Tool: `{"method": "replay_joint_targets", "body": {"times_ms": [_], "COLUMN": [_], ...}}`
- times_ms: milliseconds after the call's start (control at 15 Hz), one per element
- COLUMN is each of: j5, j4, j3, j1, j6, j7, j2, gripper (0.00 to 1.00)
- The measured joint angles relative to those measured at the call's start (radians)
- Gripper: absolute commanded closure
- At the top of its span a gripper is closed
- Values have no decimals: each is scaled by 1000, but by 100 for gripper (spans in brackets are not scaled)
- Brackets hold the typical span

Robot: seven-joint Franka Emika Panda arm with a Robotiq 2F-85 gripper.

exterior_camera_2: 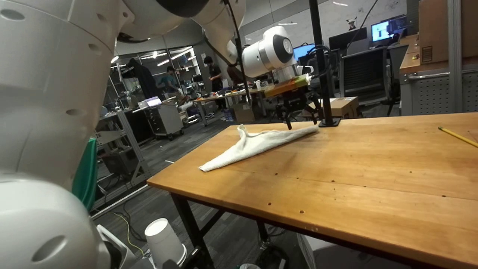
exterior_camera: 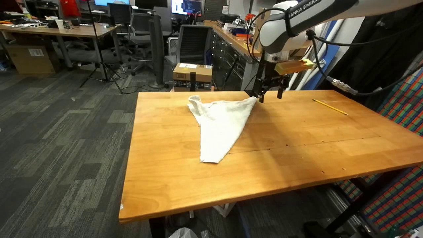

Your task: Fold the cloth

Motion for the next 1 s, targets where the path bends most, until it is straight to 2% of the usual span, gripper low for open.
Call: {"method": "replay_joint_targets", "body": {"times_ms": [267,533,1000], "j5": [4,-49,-58], "j4": [-88,-106,-89], "j3": [-38,-70,-58], "j1": [6,62,141], "j6": [34,31,29], "j7": [101,231,250], "j2": [-60,-85,-75], "gripper": [0,0,0]}}
